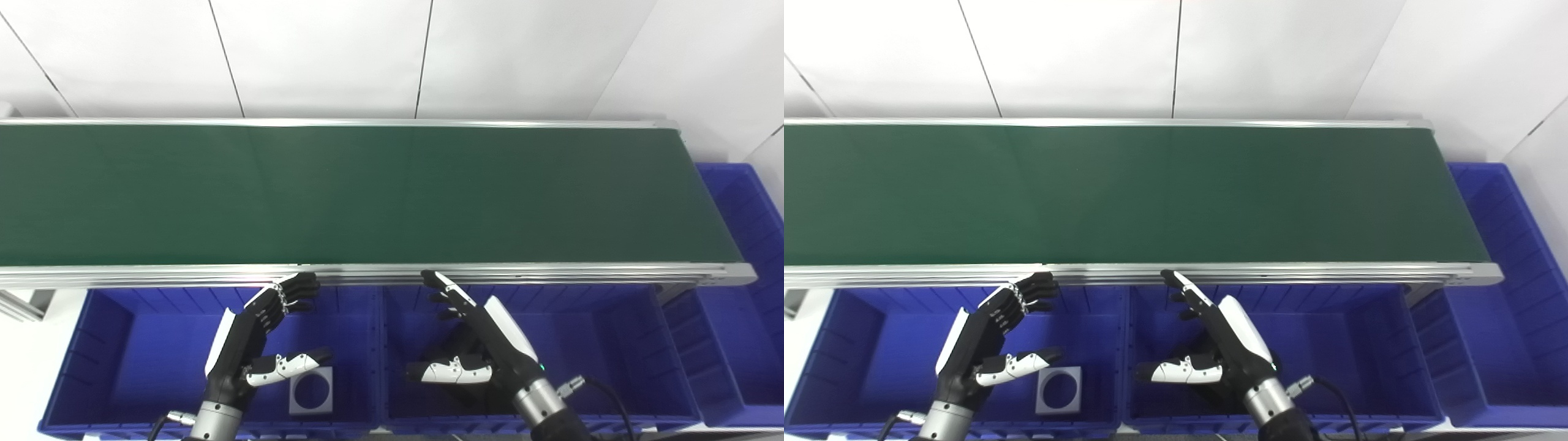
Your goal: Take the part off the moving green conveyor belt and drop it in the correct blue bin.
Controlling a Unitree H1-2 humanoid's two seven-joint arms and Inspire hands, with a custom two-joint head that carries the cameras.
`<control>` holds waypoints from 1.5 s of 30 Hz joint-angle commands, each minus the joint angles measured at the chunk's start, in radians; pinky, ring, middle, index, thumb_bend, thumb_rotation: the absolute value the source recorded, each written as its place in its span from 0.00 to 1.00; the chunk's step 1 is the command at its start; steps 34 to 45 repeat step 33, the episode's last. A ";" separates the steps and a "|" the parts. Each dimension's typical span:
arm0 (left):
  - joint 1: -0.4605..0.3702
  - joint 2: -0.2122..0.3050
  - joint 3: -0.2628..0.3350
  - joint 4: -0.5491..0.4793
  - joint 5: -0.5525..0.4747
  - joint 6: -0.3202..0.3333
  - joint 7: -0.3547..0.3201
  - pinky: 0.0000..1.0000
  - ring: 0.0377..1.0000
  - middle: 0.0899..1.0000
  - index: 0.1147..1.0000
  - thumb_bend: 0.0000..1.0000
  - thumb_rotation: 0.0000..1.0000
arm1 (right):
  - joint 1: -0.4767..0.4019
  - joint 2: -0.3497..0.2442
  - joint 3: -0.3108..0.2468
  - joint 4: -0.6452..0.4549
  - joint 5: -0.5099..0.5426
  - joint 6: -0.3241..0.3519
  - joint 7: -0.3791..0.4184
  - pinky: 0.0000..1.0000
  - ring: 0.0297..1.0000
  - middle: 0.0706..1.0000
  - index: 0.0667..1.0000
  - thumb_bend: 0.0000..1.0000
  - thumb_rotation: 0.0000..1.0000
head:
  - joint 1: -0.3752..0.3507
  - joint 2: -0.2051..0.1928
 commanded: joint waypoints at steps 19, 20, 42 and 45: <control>-0.012 -0.008 -0.011 0.000 0.029 -0.031 0.001 0.70 0.75 0.76 0.75 0.81 0.25 | 0.020 0.052 -0.074 0.036 0.131 -0.136 -0.058 0.75 0.85 0.88 0.94 0.92 0.43 | 0.038 -0.039; -0.012 -0.008 -0.011 0.003 0.030 -0.035 0.000 0.70 0.76 0.76 0.75 0.81 0.25 | 0.020 0.053 -0.074 0.038 0.130 -0.138 -0.060 0.75 0.85 0.88 0.94 0.92 0.43 | 0.044 -0.046; -0.005 -0.022 -0.025 0.009 0.027 -0.034 -0.001 0.71 0.75 0.75 0.75 0.81 0.23 | 0.025 0.048 -0.087 0.054 0.124 -0.158 -0.062 0.73 0.83 0.86 0.92 0.90 0.43 | 0.118 -0.069; -0.005 -0.022 -0.025 0.009 0.027 -0.034 -0.001 0.71 0.75 0.75 0.75 0.81 0.23 | 0.025 0.048 -0.087 0.054 0.124 -0.158 -0.062 0.73 0.83 0.86 0.92 0.90 0.43 | 0.118 -0.069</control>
